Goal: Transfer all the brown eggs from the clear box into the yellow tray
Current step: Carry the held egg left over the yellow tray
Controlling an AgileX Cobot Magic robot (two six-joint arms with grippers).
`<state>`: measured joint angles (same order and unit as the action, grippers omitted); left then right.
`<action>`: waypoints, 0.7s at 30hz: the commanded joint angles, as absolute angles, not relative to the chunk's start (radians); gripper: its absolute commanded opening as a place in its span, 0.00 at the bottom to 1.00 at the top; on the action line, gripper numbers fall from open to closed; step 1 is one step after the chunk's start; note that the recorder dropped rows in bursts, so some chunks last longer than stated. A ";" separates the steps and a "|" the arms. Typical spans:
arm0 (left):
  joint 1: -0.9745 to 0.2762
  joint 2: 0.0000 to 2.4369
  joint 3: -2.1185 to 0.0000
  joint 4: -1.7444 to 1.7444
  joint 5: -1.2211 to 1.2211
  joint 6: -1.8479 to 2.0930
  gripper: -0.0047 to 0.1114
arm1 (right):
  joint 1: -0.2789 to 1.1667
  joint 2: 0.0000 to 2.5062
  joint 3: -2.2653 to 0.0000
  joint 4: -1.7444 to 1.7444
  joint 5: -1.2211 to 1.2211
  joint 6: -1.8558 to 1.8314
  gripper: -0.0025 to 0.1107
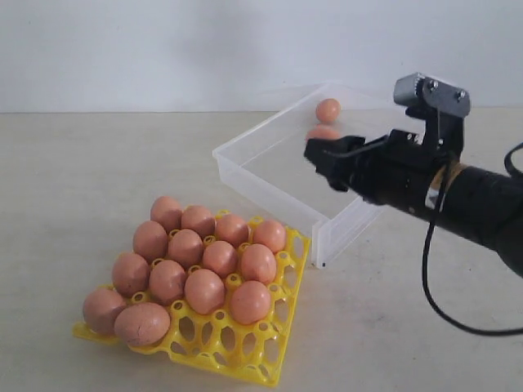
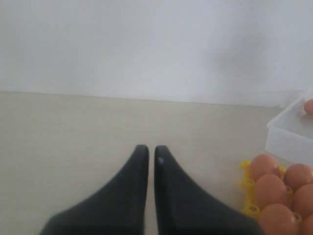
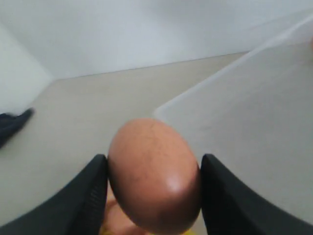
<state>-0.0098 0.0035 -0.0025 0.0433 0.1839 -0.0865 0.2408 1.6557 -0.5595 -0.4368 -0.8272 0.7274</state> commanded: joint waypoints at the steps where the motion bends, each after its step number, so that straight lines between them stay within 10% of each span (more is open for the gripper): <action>1: -0.004 0.000 0.000 0.042 0.179 -0.086 0.08 | 0.240 1.676 -0.541 -0.769 -1.107 0.927 0.02; 16: -0.004 0.000 0.000 0.042 0.179 -0.086 0.08 | 0.347 1.758 -0.557 -1.051 -1.221 0.932 0.02; 21: -0.004 0.000 0.000 0.042 0.179 -0.086 0.08 | 0.507 1.758 -0.623 -1.026 -0.882 0.932 0.02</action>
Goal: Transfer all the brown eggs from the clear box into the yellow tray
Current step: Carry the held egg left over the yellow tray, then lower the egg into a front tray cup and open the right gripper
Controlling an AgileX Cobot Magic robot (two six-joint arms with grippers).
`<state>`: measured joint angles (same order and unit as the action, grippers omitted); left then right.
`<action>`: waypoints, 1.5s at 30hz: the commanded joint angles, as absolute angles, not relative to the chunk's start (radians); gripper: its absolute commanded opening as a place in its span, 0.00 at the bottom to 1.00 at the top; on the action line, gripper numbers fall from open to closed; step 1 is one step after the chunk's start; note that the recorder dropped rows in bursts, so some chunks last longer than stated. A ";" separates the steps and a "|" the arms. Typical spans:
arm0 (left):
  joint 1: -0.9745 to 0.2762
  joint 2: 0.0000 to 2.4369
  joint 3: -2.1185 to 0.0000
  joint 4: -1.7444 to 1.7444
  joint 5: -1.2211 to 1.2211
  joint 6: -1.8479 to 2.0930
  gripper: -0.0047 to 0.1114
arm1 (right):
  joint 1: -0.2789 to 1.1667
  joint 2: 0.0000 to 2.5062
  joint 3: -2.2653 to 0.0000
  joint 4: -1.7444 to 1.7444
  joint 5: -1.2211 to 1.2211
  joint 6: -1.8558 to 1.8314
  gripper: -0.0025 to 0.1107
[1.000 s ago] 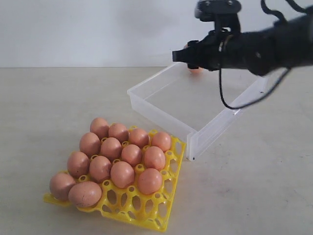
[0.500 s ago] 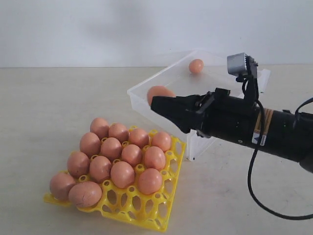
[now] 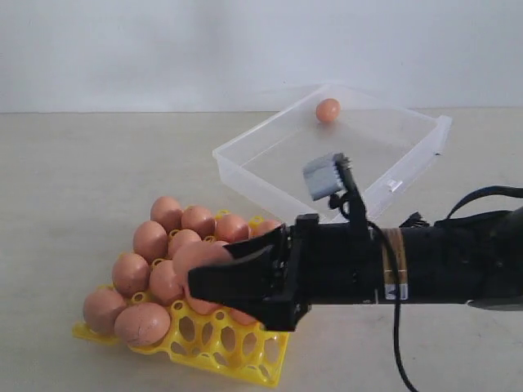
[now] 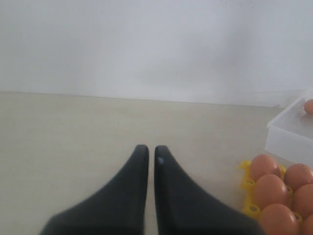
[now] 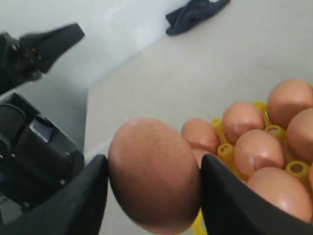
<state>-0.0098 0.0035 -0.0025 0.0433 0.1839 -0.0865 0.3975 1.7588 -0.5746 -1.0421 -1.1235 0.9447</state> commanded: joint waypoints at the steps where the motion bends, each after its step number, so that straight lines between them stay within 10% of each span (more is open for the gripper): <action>1: -0.004 0.000 0.000 0.042 0.179 -0.086 0.08 | 0.535 1.758 -0.636 -1.026 -0.807 0.932 0.02; 33: -0.004 0.000 0.000 0.042 0.179 -0.086 0.08 | 0.639 1.848 -0.726 -0.881 -0.655 0.875 0.03; 39: -0.004 0.000 0.000 0.042 0.179 -0.086 0.08 | 0.639 1.848 -0.726 -0.857 -0.655 0.873 0.42; 45: -0.004 0.000 0.000 0.042 0.179 -0.086 0.08 | 0.639 1.846 -0.734 -0.841 -0.722 0.855 0.44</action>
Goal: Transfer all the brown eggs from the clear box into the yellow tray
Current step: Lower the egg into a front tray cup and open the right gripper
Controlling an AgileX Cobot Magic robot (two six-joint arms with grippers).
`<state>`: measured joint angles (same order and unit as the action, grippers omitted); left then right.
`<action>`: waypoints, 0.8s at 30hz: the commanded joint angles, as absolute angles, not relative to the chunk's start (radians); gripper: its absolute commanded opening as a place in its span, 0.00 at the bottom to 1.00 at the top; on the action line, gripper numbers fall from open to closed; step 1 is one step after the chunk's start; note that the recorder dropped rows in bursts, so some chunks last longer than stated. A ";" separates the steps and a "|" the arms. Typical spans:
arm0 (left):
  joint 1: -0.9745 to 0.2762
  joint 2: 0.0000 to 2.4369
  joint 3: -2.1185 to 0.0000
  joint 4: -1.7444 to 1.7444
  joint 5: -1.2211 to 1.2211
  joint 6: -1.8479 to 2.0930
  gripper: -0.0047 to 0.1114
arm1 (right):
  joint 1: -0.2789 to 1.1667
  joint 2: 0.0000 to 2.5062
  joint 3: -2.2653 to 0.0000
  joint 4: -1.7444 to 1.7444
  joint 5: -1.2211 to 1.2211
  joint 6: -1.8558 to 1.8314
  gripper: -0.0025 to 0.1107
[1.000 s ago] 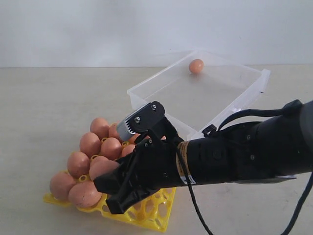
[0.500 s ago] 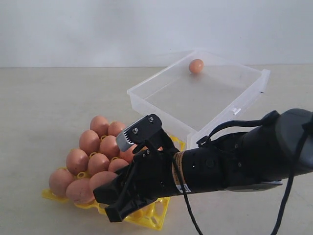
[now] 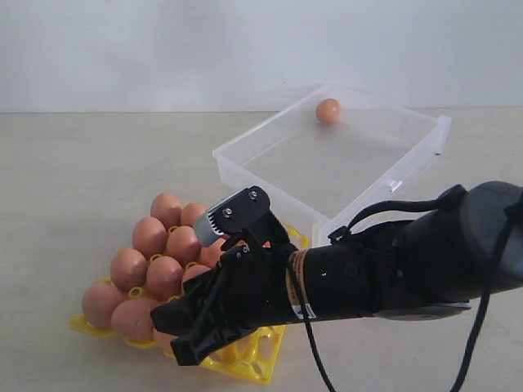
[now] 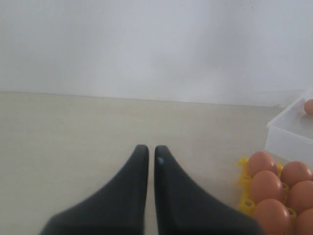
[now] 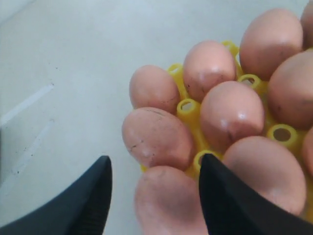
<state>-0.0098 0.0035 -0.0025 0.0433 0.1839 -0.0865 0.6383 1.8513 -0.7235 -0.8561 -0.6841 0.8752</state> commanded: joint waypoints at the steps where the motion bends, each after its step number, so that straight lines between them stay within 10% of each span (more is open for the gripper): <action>1: -0.004 0.000 0.000 0.042 0.179 -0.086 0.08 | 0.639 1.846 -0.738 -0.841 -0.722 0.853 0.44; 8: -0.004 0.000 0.000 0.042 0.179 -0.086 0.08 | 0.639 1.842 -0.782 -0.851 -0.714 0.831 0.42; 13: -0.004 0.000 0.000 0.042 0.179 -0.086 0.08 | 0.639 1.782 -0.780 -0.934 -0.492 0.942 0.02; 24: -0.004 0.000 0.000 0.042 0.179 -0.086 0.08 | 0.640 1.733 -0.780 -1.251 -0.380 1.244 0.02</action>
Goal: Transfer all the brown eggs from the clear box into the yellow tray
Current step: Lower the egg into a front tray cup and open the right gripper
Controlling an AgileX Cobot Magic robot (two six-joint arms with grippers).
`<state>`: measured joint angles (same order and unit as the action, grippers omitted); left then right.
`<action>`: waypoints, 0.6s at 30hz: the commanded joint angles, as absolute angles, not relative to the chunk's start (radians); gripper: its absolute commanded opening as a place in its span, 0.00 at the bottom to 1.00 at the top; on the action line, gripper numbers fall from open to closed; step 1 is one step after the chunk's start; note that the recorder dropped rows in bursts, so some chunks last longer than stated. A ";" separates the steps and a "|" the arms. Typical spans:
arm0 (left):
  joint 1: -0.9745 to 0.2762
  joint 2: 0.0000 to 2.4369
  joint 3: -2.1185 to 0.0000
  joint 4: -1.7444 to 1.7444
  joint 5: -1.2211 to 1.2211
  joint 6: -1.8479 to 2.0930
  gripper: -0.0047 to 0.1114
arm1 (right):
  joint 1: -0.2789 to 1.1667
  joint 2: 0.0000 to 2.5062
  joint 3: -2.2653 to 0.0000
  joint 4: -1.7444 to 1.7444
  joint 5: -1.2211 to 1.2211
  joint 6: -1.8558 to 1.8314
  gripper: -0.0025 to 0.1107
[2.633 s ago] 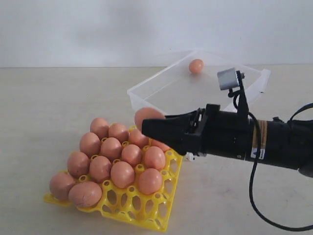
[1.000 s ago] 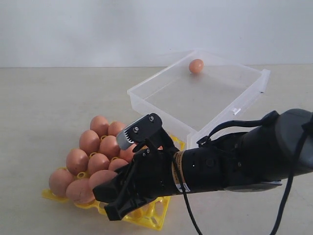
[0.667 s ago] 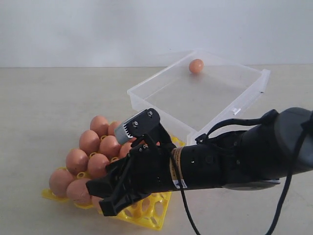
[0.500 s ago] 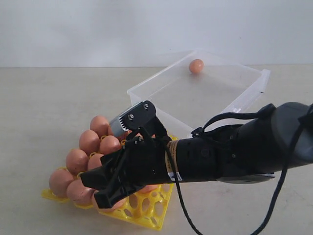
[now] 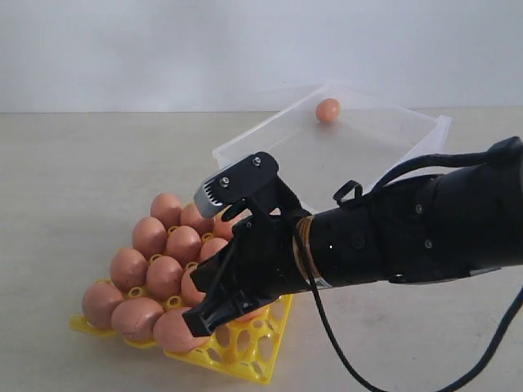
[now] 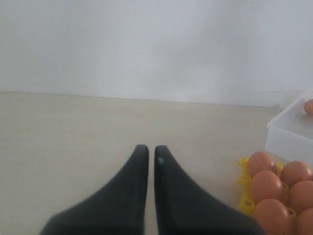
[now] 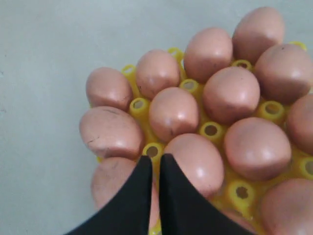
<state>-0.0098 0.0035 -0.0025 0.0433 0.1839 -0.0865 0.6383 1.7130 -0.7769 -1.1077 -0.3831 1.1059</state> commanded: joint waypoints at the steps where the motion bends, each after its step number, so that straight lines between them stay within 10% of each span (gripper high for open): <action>1: -0.004 0.000 0.000 0.042 0.179 -0.086 0.08 | 0.640 1.743 -0.780 -1.273 -0.389 1.270 0.02; 18: -0.004 0.000 0.000 0.042 0.179 -0.086 0.08 | 0.640 1.828 -0.780 -1.275 -0.421 1.272 0.02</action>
